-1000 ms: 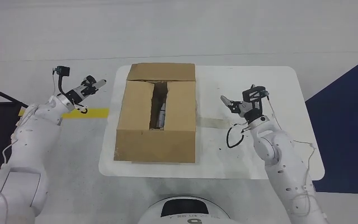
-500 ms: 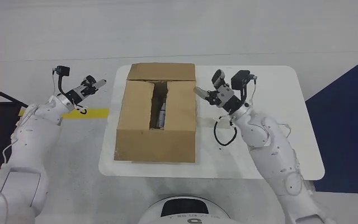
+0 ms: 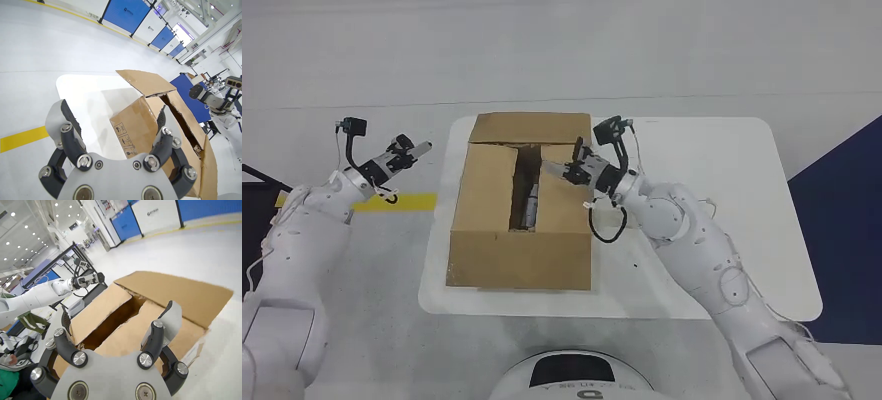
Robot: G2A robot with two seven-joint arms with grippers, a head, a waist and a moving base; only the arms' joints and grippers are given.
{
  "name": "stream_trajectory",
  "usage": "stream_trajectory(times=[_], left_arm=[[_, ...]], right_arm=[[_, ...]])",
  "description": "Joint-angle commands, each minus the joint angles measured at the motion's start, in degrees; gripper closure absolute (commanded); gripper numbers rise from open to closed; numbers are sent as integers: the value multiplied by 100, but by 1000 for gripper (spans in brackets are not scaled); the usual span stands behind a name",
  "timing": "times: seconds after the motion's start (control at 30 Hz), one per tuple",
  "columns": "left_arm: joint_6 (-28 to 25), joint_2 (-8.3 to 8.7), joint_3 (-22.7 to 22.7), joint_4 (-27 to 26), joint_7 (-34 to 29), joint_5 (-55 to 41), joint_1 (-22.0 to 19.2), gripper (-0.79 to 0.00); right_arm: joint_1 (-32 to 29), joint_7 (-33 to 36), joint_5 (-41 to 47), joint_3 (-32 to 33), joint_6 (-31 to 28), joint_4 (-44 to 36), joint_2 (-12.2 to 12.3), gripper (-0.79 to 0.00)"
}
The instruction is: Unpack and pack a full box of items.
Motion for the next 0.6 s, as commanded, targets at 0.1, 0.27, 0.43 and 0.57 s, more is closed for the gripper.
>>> stream_trajectory(times=[0.1,0.27,0.43,0.57], left_arm=[[0,0,0,-1,0,0,1,-785],[0,0,0,-1,0,0,1,-785],[45,-1,12,-132,-16,18,74,-785],[0,27,-66,-434,-603,-664,259,-785]], right_arm=[[658,524,1298,-688,-215,651,-303,-785],[1097,768,1817,-1293,4,1325,-603,-785],[1414,1267,2213,-1753,365,1855,-872,-785],[1575,1395,2572,-1926,320,2217,-1058,-785]])
